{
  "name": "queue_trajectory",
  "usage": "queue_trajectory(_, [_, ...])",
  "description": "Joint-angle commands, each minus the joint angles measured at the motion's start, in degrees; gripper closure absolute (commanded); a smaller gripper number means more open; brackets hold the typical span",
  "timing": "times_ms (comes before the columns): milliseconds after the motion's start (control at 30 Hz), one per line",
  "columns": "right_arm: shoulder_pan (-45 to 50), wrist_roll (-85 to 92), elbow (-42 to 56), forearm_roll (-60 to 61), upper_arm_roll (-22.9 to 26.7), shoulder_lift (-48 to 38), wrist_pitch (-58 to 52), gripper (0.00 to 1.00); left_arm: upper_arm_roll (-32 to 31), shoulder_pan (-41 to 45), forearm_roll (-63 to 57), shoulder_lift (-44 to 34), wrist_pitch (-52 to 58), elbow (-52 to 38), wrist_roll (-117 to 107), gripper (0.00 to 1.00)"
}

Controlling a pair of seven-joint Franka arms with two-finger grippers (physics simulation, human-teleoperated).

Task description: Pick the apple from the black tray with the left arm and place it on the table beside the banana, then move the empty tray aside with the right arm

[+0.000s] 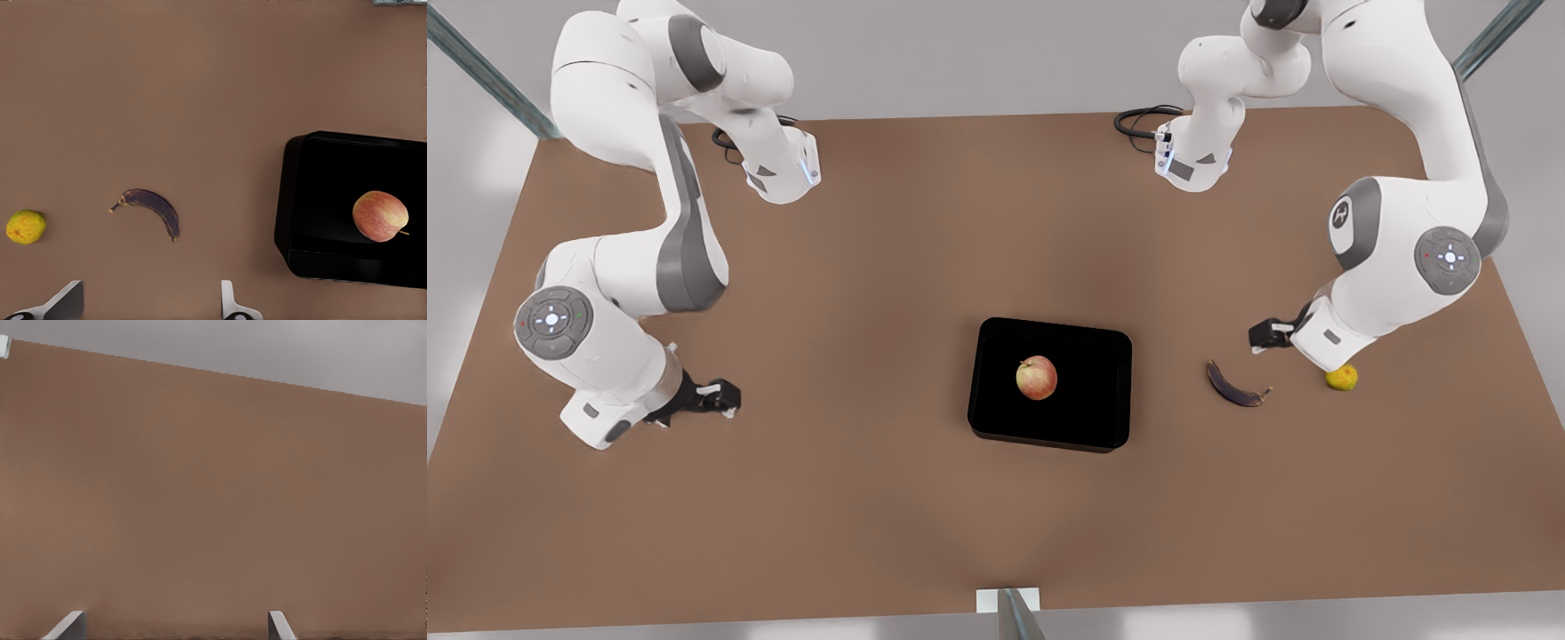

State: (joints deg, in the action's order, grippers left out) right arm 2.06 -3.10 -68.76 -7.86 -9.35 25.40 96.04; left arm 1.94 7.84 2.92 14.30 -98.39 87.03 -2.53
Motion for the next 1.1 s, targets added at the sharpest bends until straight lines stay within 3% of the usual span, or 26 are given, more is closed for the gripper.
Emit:
queue_trajectory(0, [0.31,-8.85,-1.99,0.03,-0.15,-2.37,-1.56,0.00,-0.01,0.16,-1.07,0.46,-2.41,0.33,1.74,0.00])
queue_trajectory(100, [-0.39,-8.24,-1.82,-0.32,0.29,-3.69,-1.65,0.00,-0.54,4.46,-0.63,0.73,-2.50,-0.28,0.95,0.00])
queue_trajectory(200, [-0.92,-8.33,-1.64,-0.76,1.35,-4.21,-2.61,0.00,-0.45,21.96,-0.81,3.45,-2.59,-0.37,-23.14,0.00])
queue_trajectory(300, [-0.83,-8.50,-1.55,-1.20,1.35,0.88,0.11,0.00,-0.45,28.55,-1.25,7.41,-9.01,0.16,-29.11,0.00])
queue_trajectory(467, [-0.92,-8.77,-0.94,-1.99,1.79,3.52,3.45,0.00,0.25,27.76,-4.85,17.42,-23.14,-2.03,-34.66,0.00])
queue_trajectory(533, [-1.80,-8.68,-0.94,-1.37,1.79,0.36,2.66,0.00,0.69,26.09,-4.85,24.81,-24.04,-11.62,-34.39,0.00])
queue_trajectory(667, [-2.06,-8.59,-0.94,-1.46,1.79,0.27,2.75,0.00,0.52,29.60,-4.85,30.87,-28.17,-11.27,-37.98,0.00])
queue_trajectory(967, [-2.06,-8.94,-0.94,-1.81,1.52,0.53,2.75,0.00,0.60,32.15,-6.61,31.23,-30.37,-7.66,-39.75,0.00])
queue_trajectory(1067, [-2.06,-8.94,-0.94,-1.81,1.52,0.53,2.75,0.00,0.60,32.68,-8.63,25.52,-32.03,0.24,-40.45,0.00])
